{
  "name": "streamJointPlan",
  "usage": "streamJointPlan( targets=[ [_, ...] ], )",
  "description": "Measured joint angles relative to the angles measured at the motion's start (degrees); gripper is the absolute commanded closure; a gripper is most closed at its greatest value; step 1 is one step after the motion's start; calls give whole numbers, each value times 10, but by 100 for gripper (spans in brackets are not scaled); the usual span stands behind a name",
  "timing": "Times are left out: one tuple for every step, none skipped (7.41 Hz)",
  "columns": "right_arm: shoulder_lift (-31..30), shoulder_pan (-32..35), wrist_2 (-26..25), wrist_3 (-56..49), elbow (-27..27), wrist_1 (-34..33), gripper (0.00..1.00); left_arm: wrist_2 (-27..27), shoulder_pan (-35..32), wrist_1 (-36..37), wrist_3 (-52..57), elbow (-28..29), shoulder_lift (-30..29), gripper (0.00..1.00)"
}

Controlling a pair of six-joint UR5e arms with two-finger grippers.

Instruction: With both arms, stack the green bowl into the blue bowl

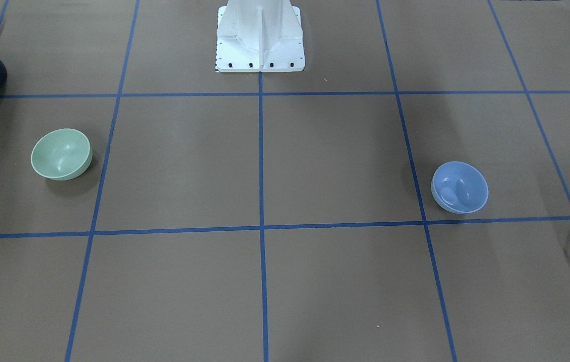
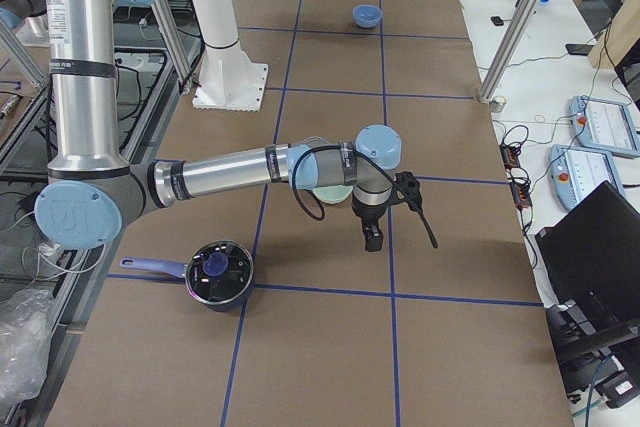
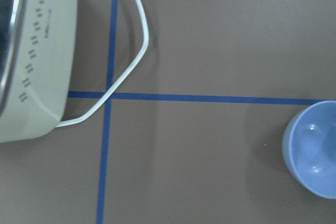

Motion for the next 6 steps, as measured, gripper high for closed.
streamJointPlan(
  targets=[
    [4, -5, 11, 7, 1, -1, 0, 2, 34, -14, -47, -7, -9, 0],
    [5, -14, 32, 25, 3, -1, 0, 7, 68, -42, -88, -2, -14, 0],
    [6, -27, 50, 48, 9, 1, 0, 20, 96, -75, -123, 12, -22, 0],
    [6, -43, 58, 67, 15, 16, 0, 39, 118, -102, -145, 36, -35, 0],
    [5, -66, 59, 100, 17, 48, 0, 49, 130, -122, -153, 61, -47, 0],
    [4, -97, 52, 153, 14, 97, 1, 53, 134, -150, -157, 89, -54, 0]
  ],
)
